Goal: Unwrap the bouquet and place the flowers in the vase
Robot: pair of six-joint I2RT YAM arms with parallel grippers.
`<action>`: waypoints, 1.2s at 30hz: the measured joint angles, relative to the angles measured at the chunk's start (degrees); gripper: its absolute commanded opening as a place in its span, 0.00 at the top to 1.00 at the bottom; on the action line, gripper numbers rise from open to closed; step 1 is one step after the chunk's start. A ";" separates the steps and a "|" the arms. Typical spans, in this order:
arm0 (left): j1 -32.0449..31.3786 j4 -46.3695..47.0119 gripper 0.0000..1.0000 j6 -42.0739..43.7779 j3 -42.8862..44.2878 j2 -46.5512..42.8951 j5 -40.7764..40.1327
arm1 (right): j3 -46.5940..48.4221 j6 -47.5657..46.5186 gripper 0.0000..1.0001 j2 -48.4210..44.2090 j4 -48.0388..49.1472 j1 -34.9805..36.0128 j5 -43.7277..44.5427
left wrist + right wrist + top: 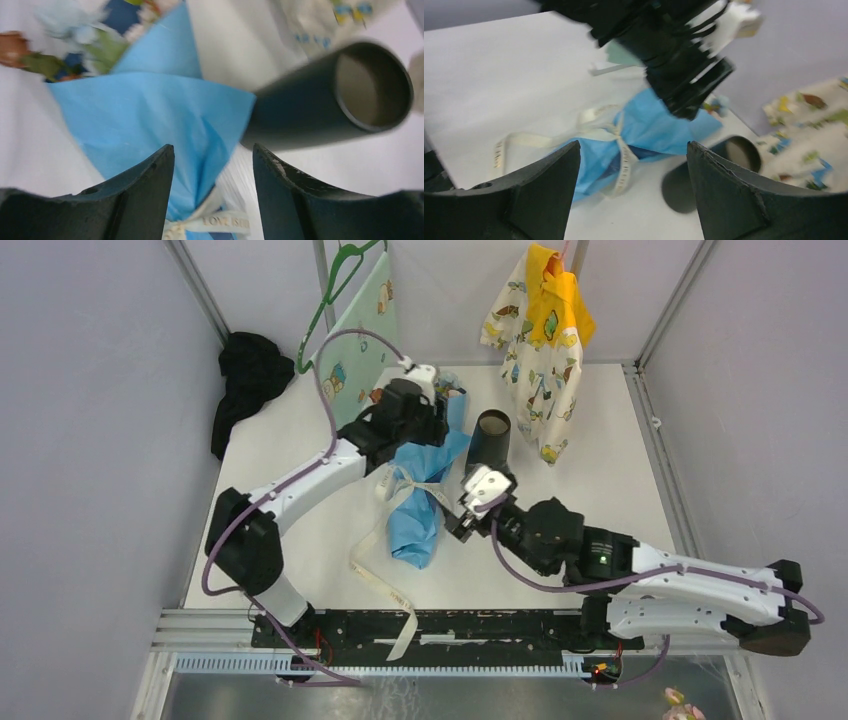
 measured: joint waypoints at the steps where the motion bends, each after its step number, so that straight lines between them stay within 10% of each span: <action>1: -2.43 -1.73 0.34 1.49 1.09 1.25 -0.35 | -0.72 0.04 0.17 -2.12 0.33 -0.09 3.61; 13: -17.33 -20.04 0.34 7.21 4.87 11.17 -9.49 | -3.87 1.14 0.18 -18.03 4.70 -0.22 27.58; 36: -21.53 -25.77 0.39 7.19 5.11 18.75 -17.99 | -7.98 2.82 0.18 -16.41 4.39 -0.22 28.55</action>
